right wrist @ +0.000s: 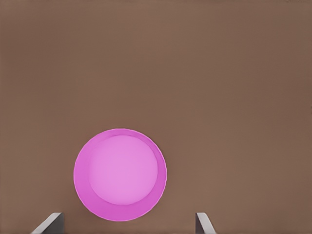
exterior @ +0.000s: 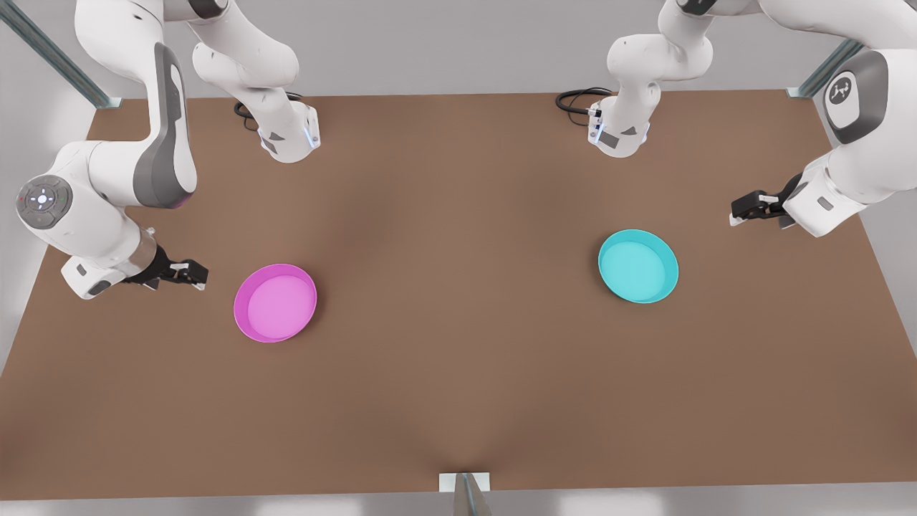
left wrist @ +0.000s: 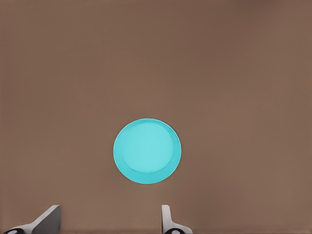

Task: Flip the blue plate over with the left arm, and stack the pink plate on top of the blue plate with the right arm

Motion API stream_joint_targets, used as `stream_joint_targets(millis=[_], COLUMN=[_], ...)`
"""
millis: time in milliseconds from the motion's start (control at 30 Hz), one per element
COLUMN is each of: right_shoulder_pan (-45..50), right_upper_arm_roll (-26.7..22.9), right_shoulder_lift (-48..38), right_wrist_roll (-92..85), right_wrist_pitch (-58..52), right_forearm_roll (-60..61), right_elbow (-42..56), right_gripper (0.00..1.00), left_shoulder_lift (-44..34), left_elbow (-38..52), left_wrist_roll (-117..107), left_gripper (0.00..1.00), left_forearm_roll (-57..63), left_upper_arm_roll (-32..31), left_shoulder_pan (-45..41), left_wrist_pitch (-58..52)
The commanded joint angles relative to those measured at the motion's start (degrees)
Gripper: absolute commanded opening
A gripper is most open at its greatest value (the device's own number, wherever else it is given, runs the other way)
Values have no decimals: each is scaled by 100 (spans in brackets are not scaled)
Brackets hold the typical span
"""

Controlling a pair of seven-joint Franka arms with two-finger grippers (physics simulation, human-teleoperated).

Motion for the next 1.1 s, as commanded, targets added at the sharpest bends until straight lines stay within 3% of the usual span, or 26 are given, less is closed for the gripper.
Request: stream_joint_targets(millis=[0,100,233,400,600,733,1067], right_shoulder_pan=[1,1,9,-43,-403,-404,-641], right_upper_arm_roll=[0,0,0,0,-8,-8,-17], right_shoulder_lift=[-27,-10,323,1976,1757,1783,1819], right_wrist_roll=[8,17,8,88,-642,-660,-931], right_wrist_pitch=[28,2,-7,54,696,731,793], right_forearm_roll=[4,4,4,4,804,804,751], right_elbow=[1,27,-8,291,-483,-483,-465], right_gripper=[100,100,100,100,100,100,100], left_shoulder_lift=[-6,81,29,-33,257,354,679], left_elbow=[2,-716,-2764,-4585,-5772,-6264,-6264], left_wrist_roll=[281,35,1747,4359,5818,5933,5924], left_gripper=[100,100,100,100,100,100,100], left_forearm_roll=[4,-110,-673,-1455,-2000,-2369,-3178], left_upper_arm_roll=[0,-35,97,431,414,352,62], left_shoulder_pan=[9,517,782,800,1055,1055,1055], left_wrist_pitch=[-16,-88,2627,5151,7085,7463,7182])
